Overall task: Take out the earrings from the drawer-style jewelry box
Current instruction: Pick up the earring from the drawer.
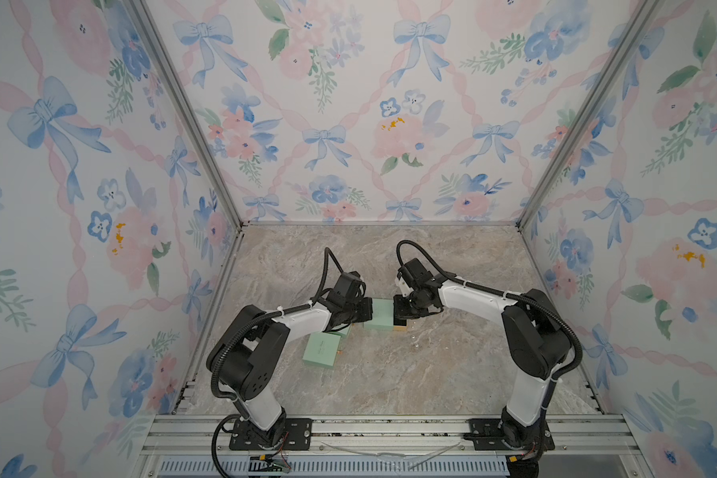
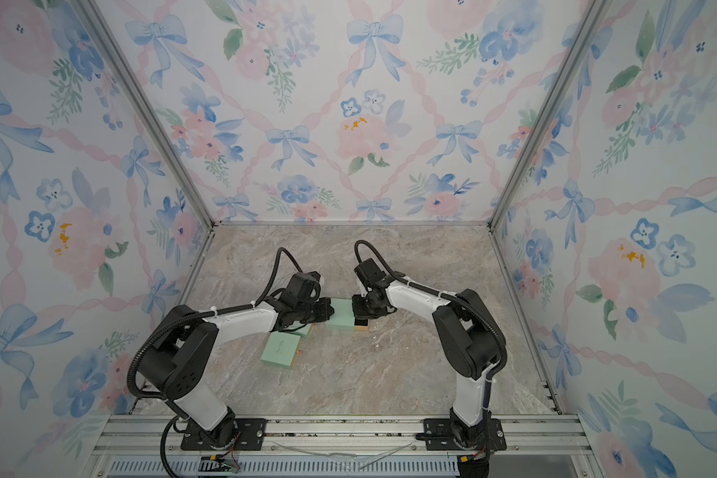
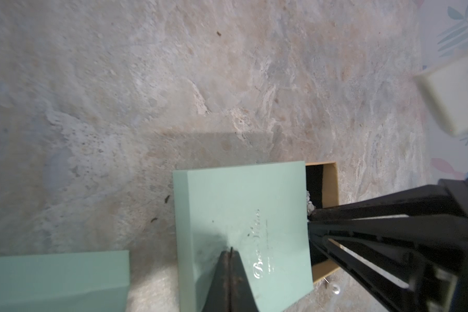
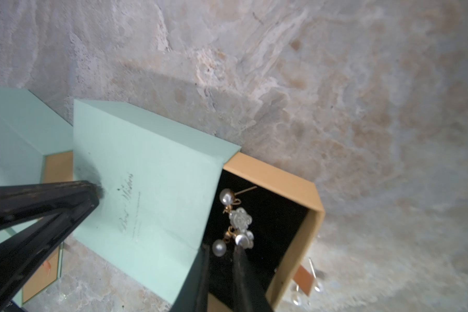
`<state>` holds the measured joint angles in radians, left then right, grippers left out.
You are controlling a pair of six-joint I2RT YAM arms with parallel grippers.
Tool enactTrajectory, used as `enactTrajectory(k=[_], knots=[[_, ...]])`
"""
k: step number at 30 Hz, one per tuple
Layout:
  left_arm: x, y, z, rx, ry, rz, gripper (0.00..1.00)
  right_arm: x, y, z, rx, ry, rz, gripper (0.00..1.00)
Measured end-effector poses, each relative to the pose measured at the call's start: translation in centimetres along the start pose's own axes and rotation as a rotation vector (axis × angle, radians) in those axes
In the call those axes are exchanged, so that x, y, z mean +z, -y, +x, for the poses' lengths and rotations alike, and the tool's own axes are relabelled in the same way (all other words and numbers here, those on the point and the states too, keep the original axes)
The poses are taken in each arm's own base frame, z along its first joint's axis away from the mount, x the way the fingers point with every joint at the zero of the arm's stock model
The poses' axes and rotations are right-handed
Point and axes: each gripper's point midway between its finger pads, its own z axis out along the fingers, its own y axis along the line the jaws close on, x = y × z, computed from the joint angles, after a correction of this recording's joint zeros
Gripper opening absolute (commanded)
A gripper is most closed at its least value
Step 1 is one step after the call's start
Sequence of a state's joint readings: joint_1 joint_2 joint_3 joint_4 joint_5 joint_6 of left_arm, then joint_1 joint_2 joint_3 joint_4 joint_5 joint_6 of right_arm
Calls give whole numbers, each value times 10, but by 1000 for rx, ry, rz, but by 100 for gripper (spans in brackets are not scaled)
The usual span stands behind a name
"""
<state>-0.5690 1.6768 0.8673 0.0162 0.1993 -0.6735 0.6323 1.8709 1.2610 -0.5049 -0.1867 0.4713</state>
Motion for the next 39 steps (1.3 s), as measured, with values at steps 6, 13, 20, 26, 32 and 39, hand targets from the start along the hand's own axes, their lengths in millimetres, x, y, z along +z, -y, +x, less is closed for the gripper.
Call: enactTrajectory(k=[6,13,20,26,32,39], knots=[[0,0,0,0,0,0,0,2,1,1,1,-4,3,18],[0,0,0,0,0,0,0,5,2,2,3,-11,6,18],[0,0,0,0,0,-1,0,5,1,0,9,-4,2,20],[0,0,0,0,0,-1,0,5,1,0,14,-2,1,17],[0,0,0,0,0,-1,0,5,1,0,16,-2,1,14],[0,0,0,0,0,-1,0,5,1,0,16,-2,2,13]])
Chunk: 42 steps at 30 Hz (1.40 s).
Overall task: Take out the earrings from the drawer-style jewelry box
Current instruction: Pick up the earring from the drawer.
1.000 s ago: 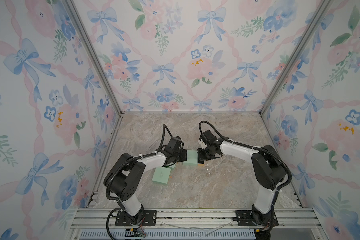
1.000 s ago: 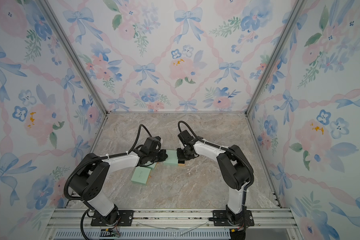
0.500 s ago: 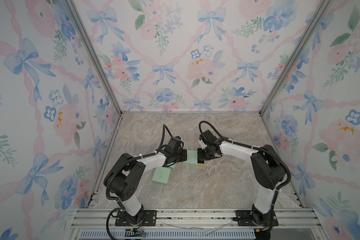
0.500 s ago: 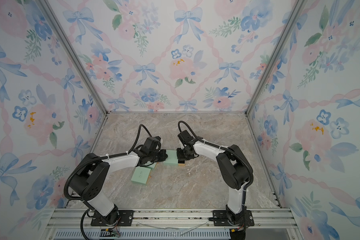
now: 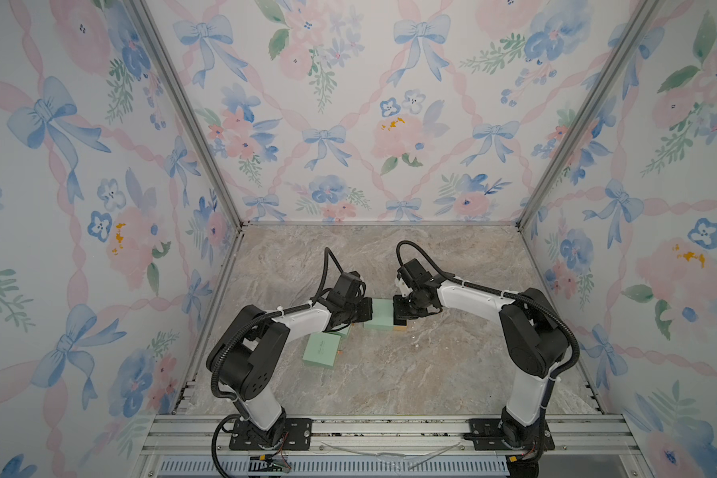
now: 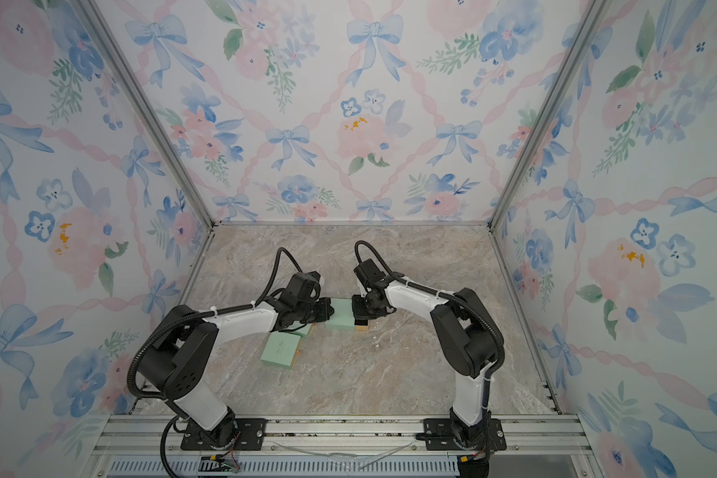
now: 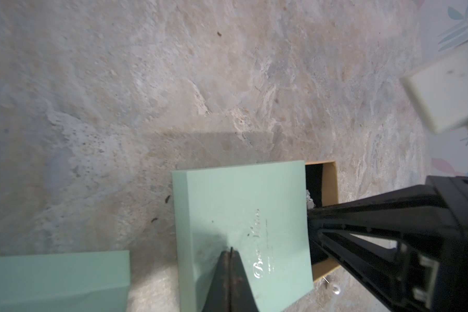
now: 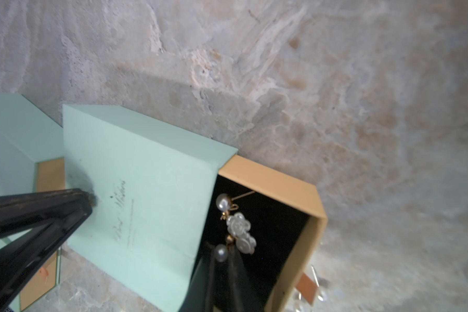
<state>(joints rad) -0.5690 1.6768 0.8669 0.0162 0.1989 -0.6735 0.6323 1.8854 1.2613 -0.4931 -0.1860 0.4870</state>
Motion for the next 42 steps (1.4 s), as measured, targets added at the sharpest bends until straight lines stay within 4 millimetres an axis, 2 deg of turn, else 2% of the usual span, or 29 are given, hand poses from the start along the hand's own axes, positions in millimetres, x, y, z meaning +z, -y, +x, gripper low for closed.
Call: enactTrajectory(k=[13,23,34,42], knots=[[0,0,0,0,0,0,0,2,2,-1,1,15,-6,12],[0,0,0,0,0,0,0,-11,0,-5,5,59,-27,12],[0,0,0,0,0,0,0,-12,5,-4,16,74,-30,12],[0,0,0,0,0,0,0,-28,3,-11,15,125,-52,12]])
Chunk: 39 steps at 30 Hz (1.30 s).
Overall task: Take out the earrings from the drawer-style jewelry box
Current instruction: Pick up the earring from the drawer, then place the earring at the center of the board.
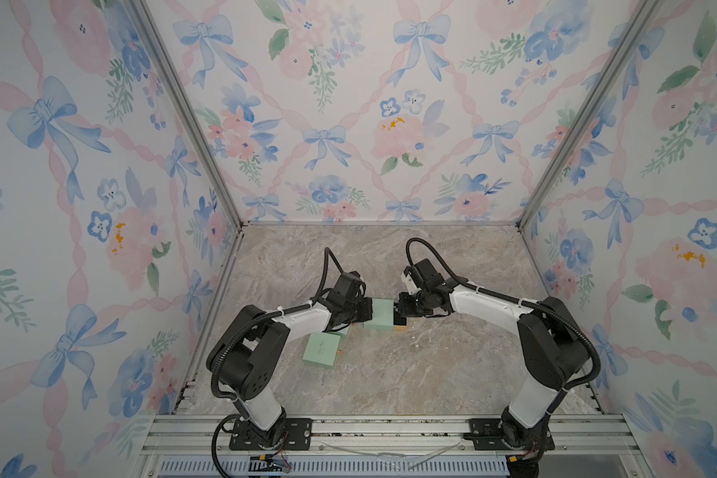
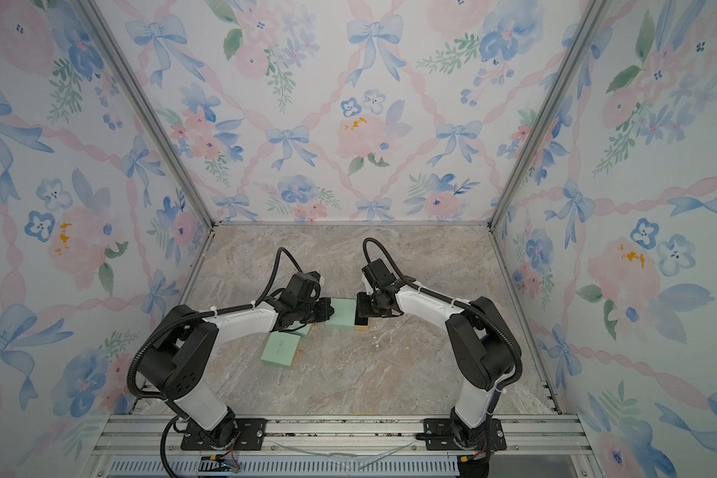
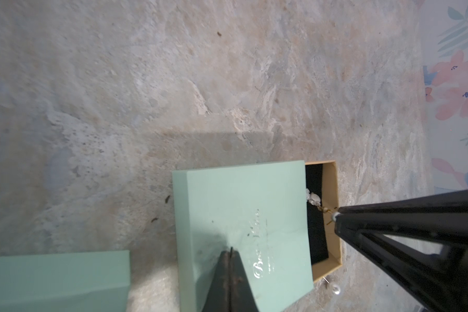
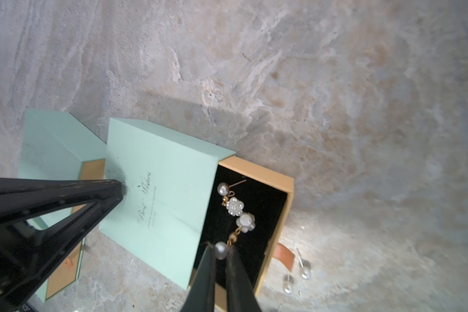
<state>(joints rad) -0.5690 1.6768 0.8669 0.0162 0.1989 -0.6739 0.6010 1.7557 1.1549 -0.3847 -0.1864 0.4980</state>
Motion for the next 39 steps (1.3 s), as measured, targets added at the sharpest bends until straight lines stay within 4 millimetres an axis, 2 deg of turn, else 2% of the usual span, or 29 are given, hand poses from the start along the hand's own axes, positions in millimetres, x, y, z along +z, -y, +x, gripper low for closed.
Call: enactTrajectory(k=[9,17,24,32,39], knots=[[0,0,0,0,0,0,0,-13,-4,-6,-2,35,-16,12],[0,0,0,0,0,0,0,-37,-6,-9,9,86,-38,12],[0,0,0,0,0,0,0,-48,20,-1,75,102,-8,12],[0,0,0,0,0,0,0,-41,53,17,136,61,43,12],[0,0,0,0,0,0,0,-34,61,27,149,29,59,12]])
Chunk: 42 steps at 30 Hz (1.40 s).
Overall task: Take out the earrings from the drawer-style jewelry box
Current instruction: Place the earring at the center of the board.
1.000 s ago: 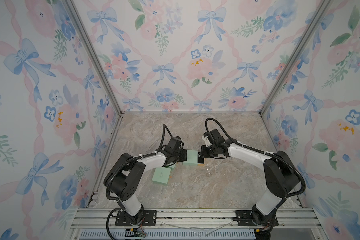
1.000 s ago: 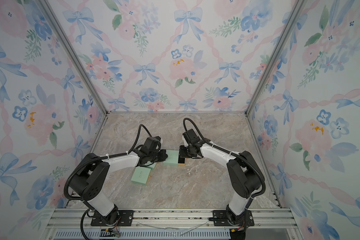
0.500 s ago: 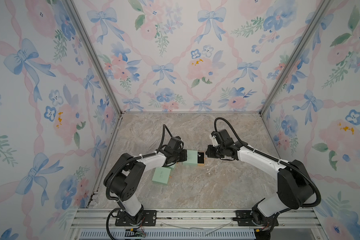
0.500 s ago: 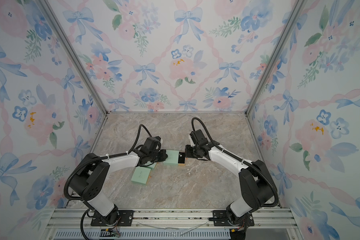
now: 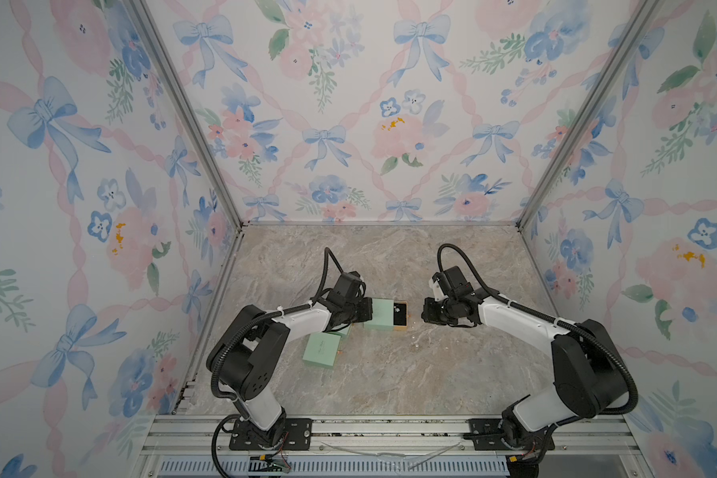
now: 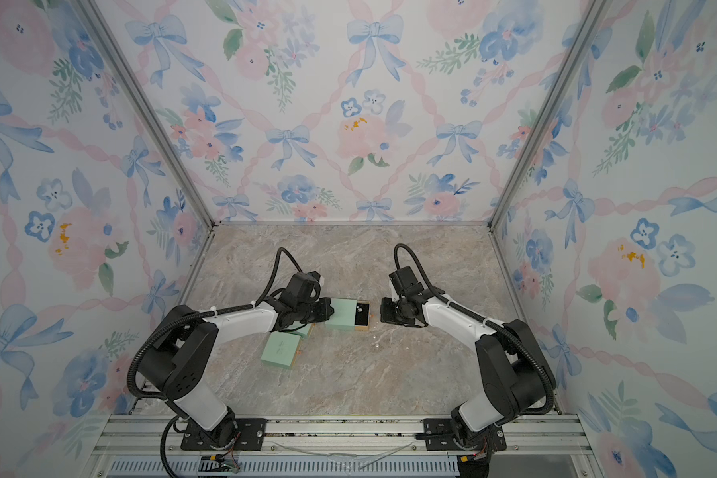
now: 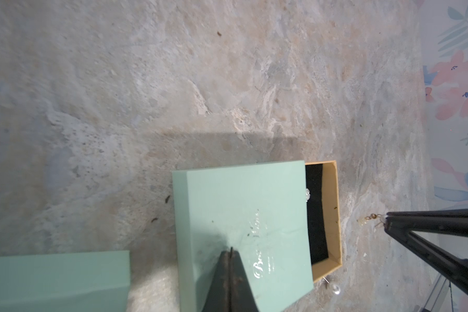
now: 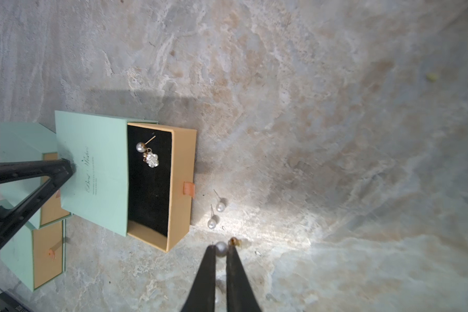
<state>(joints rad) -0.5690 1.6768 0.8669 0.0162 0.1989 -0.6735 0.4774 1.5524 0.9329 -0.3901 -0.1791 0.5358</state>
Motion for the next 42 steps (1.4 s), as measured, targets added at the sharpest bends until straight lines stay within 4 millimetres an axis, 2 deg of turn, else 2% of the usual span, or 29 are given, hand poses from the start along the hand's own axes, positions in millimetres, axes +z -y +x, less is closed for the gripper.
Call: enactTrajectory(k=[13,42], knots=[[0,0,0,0,-1,0,0,23,9,12,13,-68,26,12],[0,0,0,0,-1,0,0,36,14,18,19,-101,33,12]])
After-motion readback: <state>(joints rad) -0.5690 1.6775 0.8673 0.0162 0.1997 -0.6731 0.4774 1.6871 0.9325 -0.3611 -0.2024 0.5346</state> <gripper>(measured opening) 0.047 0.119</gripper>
